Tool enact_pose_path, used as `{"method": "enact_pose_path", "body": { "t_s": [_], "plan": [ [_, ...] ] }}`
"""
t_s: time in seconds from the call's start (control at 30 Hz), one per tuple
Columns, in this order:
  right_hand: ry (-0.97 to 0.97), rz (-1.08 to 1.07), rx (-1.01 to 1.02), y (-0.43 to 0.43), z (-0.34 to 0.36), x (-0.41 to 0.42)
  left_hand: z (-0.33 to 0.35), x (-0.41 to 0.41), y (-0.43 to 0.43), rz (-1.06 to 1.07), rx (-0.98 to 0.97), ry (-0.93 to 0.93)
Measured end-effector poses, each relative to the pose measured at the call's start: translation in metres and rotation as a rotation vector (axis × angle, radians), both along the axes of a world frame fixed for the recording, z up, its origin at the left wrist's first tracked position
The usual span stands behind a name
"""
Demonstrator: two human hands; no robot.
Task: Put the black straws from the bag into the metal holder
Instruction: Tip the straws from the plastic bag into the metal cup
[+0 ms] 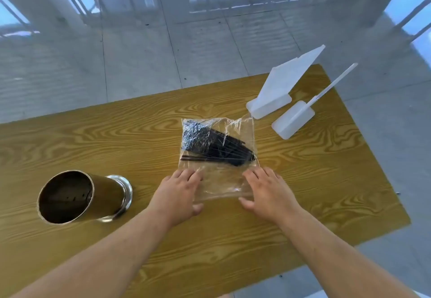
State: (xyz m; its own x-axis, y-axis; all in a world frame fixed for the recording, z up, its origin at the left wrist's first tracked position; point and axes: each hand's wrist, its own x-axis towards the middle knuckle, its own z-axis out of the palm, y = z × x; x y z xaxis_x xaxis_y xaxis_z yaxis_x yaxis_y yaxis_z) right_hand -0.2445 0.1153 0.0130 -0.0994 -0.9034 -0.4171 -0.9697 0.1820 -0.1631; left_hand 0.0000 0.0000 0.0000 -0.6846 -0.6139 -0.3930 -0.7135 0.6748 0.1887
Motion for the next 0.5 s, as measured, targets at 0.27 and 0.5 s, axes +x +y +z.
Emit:
{"method": "enact_pose_path", "body": {
  "t_s": [0.27,0.5],
  "plan": [
    [0.021,-0.046,-0.066,-0.009,-0.002,-0.002,0.000,-0.001,-0.007,-0.039,-0.077,-0.010],
    [-0.105,-0.131,-0.199,-0.042,0.045,-0.009,0.051,-0.002,-0.036,0.119,-0.105,0.166]
  ]
}}
